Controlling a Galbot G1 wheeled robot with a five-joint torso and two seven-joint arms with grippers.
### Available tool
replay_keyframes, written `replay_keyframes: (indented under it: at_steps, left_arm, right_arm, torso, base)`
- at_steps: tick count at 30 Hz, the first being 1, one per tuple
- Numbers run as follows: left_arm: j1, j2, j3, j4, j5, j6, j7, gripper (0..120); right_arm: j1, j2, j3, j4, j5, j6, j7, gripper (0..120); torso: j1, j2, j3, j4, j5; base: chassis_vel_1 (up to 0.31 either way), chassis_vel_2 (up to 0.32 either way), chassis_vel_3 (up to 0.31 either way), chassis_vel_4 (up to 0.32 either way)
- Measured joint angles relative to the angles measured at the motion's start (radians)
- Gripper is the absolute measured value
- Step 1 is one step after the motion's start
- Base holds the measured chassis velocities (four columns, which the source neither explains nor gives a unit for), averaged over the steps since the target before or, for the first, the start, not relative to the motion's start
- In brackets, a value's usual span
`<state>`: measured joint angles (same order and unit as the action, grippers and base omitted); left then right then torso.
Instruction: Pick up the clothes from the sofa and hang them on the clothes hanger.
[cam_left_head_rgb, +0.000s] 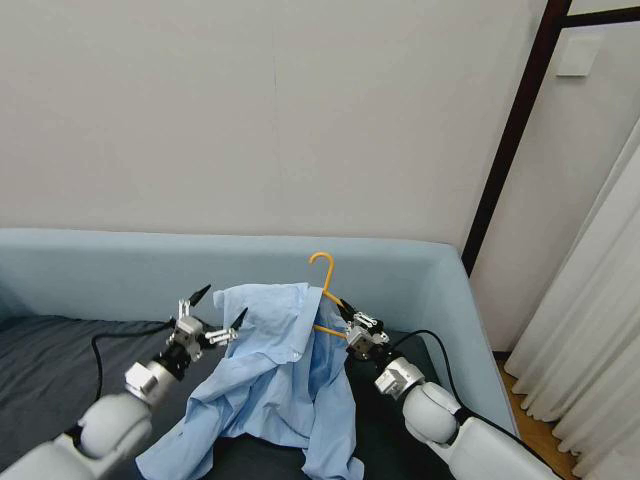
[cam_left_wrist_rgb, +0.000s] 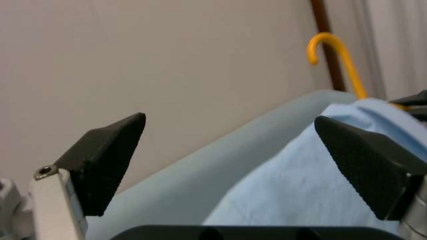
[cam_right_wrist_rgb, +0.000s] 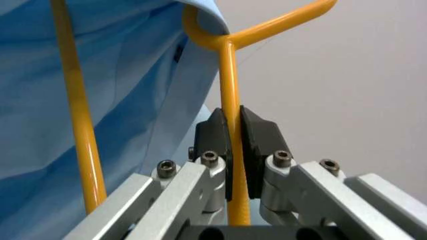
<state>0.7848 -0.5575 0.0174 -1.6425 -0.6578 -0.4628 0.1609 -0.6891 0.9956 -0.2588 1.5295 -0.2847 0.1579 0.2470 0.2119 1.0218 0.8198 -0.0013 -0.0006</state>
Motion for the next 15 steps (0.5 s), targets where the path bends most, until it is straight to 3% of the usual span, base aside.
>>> replay_keyframes:
  at_steps: [1,2,4,6,7,10,11,12,15]
  left_arm:
    - [-0.083,0.024,0.053,0.028,-0.058,0.001,0.098,100]
    - [-0.083,0.024,0.053,0.028,-0.058,0.001,0.098,100]
    - [-0.224,0.054,0.162,0.068,-0.144,0.030,0.248,98]
    - [-0.403,0.057,0.329,0.124,-0.210,0.055,0.381,90]
    - [-0.403,0.057,0.329,0.124,-0.210,0.055,0.381,90]
    - [-0.573,0.022,0.466,0.188,-0.252,0.104,0.523,88]
    - [-0.613,0.007,0.502,0.210,-0.269,0.124,0.558,93]
    - [-0.613,0.007,0.502,0.210,-0.269,0.124,0.558,93]
    - [-0.683,-0.041,0.555,0.259,-0.329,0.218,0.685,97]
  right_arm:
    - [-0.002,-0.005,0.010,-0.002,-0.035,0.018,-0.006,4]
    - [-0.002,-0.005,0.010,-0.002,-0.035,0.018,-0.006,4]
    - [-0.005,-0.011,0.023,-0.008,-0.080,0.039,-0.012,4]
    - [-0.008,-0.009,0.043,-0.017,-0.133,0.060,-0.012,4]
    - [-0.008,-0.009,0.043,-0.017,-0.133,0.060,-0.012,4]
    - [-0.008,0.001,0.069,-0.029,-0.199,0.100,-0.010,4]
    - [-0.008,0.002,0.073,-0.029,-0.211,0.108,-0.009,4]
    - [-0.008,0.002,0.073,-0.029,-0.211,0.108,-0.009,4]
    - [-0.012,0.007,0.093,-0.030,-0.242,0.135,-0.008,4]
  torso:
    - [0.000,0.000,0.000,0.0002,0.0003]
    - [0.000,0.000,0.000,0.0002,0.0003]
    - [0.000,0.000,0.000,0.0002,0.0008]
    - [0.000,0.000,0.000,0.0000,-0.0005]
    - [0.000,0.000,0.000,0.0000,-0.0005]
    - [0.000,0.000,0.000,-0.0001,0.0007]
    - [0.000,0.000,0.000,-0.0001,0.0001]
    - [0.000,0.000,0.000,-0.0001,0.0001]
    - [0.000,0.000,0.000,0.0003,0.0000]
  base:
    - [0.000,0.000,0.000,0.000]
    - [0.000,0.000,0.000,0.000]
    - [0.000,0.000,0.000,0.000]
    - [0.000,0.000,0.000,0.000]
    - [0.000,0.000,0.000,0.000]
    - [0.000,0.000,0.000,0.000]
    - [0.000,0.000,0.000,0.000]
    - [0.000,0.000,0.000,0.000]
    - [0.000,0.000,0.000,0.000]
